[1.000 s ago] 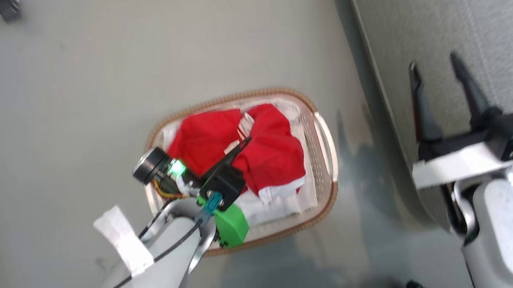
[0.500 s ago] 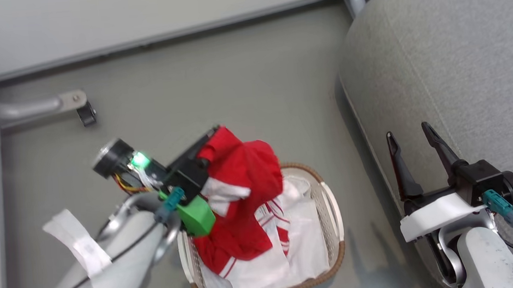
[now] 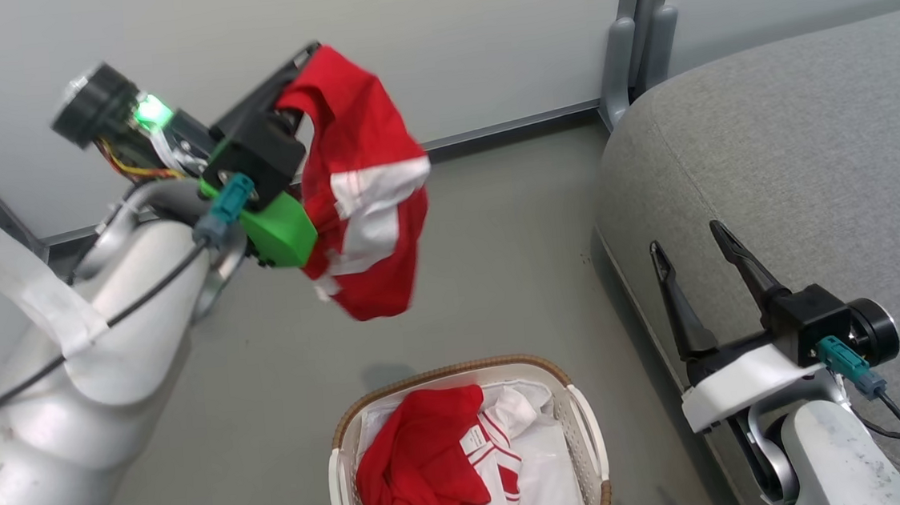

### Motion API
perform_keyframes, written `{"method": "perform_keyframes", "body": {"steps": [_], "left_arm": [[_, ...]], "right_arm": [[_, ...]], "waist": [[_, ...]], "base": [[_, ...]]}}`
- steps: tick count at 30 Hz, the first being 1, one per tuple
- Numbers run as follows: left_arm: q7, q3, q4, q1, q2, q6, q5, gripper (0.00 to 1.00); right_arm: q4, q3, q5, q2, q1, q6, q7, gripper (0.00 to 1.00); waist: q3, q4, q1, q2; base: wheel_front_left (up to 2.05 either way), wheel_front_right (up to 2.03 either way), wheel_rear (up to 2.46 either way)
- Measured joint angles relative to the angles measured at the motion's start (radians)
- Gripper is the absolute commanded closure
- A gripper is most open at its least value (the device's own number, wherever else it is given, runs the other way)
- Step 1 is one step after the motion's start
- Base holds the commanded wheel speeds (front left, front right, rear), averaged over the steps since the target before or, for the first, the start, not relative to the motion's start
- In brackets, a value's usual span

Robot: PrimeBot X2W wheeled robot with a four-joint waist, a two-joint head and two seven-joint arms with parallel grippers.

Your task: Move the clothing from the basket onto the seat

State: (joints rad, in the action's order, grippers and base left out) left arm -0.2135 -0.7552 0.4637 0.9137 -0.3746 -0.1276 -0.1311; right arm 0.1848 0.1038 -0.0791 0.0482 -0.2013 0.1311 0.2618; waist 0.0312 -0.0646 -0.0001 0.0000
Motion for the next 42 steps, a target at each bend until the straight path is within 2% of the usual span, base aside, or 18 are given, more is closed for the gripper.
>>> {"method": "perform_keyframes", "body": {"steps": [5,13,23,33,42], "left_arm": [[0.020,-0.030,0.035,0.075,-0.004,-0.002,-0.022,1.00],[0.055,-0.076,0.065,0.142,0.047,-0.004,-0.044,1.00],[0.083,-0.102,0.093,0.183,0.099,-0.004,-0.045,1.00],[0.099,-0.154,0.103,0.185,0.168,-0.004,-0.071,1.00],[0.098,-0.192,0.082,0.163,0.193,-0.004,-0.116,1.00]], "right_arm": [[-0.001,0.028,-0.008,0.000,-0.013,0.000,0.000,0.00],[-0.016,0.120,-0.045,0.000,-0.019,0.000,0.000,0.00],[-0.017,0.316,-0.107,0.000,-0.141,0.000,0.000,0.00],[0.130,0.332,-0.058,0.001,-0.284,0.000,0.000,0.00],[0.245,0.337,-0.054,0.000,-0.338,0.000,0.000,0.00]], "waist": [[-0.009,-0.015,0.0000,0.0000],[-0.025,-0.019,0.0000,0.0000],[-0.035,-0.010,0.0000,0.0000],[-0.046,0.045,0.0000,0.0000],[-0.062,0.100,0.0000,0.0000]], "base": [[0.00,0.00,0.00],[0.00,0.00,0.00],[0.00,0.00,0.00],[0.00,0.00,0.00],[0.00,0.00,0.00]]}}
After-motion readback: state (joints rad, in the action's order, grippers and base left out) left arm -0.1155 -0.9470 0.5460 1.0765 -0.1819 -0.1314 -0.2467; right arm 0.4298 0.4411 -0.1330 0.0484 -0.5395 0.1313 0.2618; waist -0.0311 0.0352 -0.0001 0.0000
